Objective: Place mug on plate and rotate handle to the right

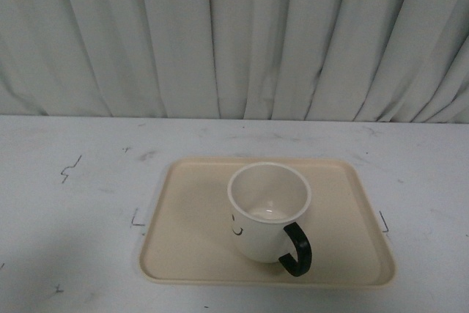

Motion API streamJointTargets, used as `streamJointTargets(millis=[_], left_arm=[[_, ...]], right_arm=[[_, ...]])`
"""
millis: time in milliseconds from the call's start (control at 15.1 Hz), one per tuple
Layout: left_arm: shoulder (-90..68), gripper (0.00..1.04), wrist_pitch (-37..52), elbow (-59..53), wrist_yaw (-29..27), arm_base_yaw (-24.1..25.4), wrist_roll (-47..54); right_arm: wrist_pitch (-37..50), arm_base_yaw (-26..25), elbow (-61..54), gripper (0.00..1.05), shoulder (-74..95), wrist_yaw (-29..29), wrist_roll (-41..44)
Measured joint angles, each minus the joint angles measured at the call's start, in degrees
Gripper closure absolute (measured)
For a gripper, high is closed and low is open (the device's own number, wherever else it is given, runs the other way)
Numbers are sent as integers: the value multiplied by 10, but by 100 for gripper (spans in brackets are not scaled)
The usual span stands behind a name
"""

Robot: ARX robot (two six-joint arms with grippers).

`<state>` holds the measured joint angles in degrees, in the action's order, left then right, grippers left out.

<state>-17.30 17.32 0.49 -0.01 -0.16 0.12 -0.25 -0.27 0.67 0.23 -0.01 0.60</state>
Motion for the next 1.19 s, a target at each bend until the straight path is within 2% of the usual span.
streamJointTargets(millis=[529, 595, 661, 859, 991, 1057, 1123, 1189], left_arm=[[68, 103, -69, 0, 0, 0, 0], [82, 103, -86, 0, 0, 0, 0], [143, 103, -174, 0, 2, 0, 0], [168, 103, -178, 0, 0, 0, 0], [169, 81, -176, 0, 0, 0, -1], [169, 47, -175, 0, 2, 0, -1], [169, 22, -176, 0, -1, 0, -1], [169, 7, -175, 0, 0, 1, -1]], right_arm=[[0, 0, 0, 6, 0, 0, 0], [0, 0, 0, 6, 0, 0, 0], [0, 0, 0, 6, 0, 0, 0], [0, 0, 0, 6, 0, 0, 0], [0, 0, 0, 6, 0, 0, 0], [-113, -67, 75, 6, 165, -186, 102], [-7, -1, 153, 6, 364, -236, 189], [48, 38, 197, 6, 468, -183, 213]])
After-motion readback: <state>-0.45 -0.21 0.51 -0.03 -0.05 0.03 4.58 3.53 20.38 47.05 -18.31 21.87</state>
